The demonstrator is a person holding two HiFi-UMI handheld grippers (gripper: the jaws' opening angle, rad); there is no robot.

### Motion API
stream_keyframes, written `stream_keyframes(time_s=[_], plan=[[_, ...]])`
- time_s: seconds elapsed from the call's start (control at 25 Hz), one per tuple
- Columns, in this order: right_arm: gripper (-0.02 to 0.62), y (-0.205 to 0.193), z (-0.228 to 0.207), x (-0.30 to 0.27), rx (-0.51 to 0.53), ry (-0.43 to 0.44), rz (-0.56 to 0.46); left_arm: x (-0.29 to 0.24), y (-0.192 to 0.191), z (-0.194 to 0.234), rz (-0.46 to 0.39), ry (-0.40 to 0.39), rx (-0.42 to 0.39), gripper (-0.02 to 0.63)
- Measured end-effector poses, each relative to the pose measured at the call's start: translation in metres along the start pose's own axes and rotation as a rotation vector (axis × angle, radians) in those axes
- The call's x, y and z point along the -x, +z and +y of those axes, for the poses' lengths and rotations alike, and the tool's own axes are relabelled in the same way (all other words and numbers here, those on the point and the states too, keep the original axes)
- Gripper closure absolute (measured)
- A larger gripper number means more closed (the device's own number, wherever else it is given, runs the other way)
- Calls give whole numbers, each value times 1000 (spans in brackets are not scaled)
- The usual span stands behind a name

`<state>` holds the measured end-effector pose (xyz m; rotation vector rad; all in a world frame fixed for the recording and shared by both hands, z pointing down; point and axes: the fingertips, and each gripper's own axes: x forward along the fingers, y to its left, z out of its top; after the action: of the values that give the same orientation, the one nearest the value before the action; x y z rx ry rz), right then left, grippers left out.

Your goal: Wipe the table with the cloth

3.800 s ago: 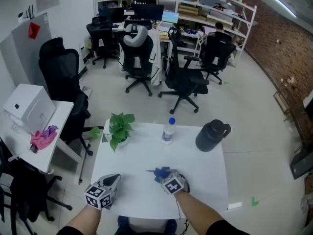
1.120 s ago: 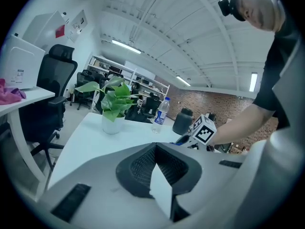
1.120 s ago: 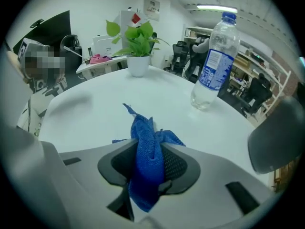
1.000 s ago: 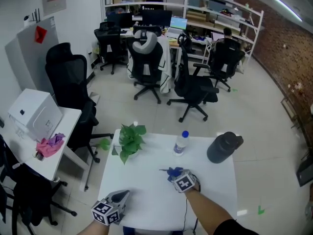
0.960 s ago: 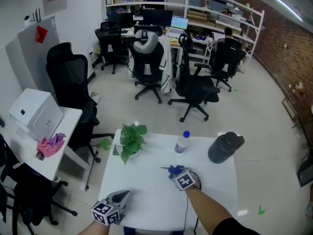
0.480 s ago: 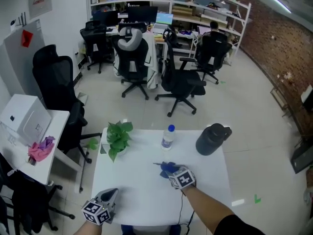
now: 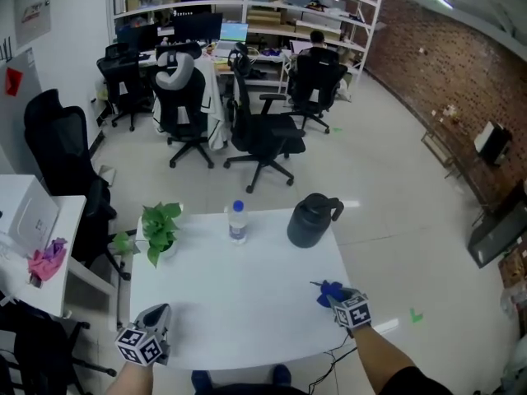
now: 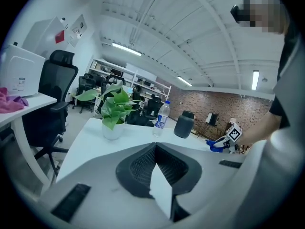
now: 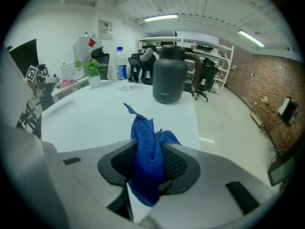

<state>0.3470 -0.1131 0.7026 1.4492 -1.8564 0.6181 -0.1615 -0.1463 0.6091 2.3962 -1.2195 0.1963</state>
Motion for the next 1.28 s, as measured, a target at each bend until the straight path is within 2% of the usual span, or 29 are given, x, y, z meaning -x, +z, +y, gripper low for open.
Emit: stream_keyframes(time_s=[0.16, 0.28, 0.52, 0.6, 0.64, 0.68, 0.76, 0.84, 0.88, 0.92, 1.0, 1.12, 1.28], plan=[[474, -35, -46, 4, -18, -78, 54, -4, 0, -7, 18, 3, -25, 606], [457, -56, -52, -2, -19, -80, 89, -6, 1, -13, 25, 1, -37, 606], [431, -60, -55, -4, -33, -107, 58, -9, 2, -18, 31, -10, -38, 606], [361, -49, -58, 1, -16, -119, 41, -9, 1, -19, 24, -16, -39, 606], [306, -38, -57, 6, -12, -121, 15, -9, 1, -19, 21, -18, -38, 606], [284, -25, -55, 12, -12, -120, -22, -8, 2, -19, 19, -20, -38, 606], [282, 8, -41, 29, -14, -95, -116, -5, 3, -19, 15, -22, -38, 606], [282, 46, -6, 46, -13, 3, -225, -2, 5, -17, 7, -23, -37, 606], [320, 63, 17, 52, -10, 76, -273, -2, 5, -17, 3, -23, -37, 606], [435, 77, 40, 54, -6, 147, -312, -2, 6, -16, -1, -23, -36, 606], [579, 95, 82, 50, 2, 258, -360, -2, 6, -15, -3, -23, -34, 606], [592, 101, 129, 31, 2, 375, -395, -1, 4, -16, 3, -25, -36, 606], [592, 106, 153, 13, -39, 433, -438, 1, -1, -22, 14, -30, -48, 606]])
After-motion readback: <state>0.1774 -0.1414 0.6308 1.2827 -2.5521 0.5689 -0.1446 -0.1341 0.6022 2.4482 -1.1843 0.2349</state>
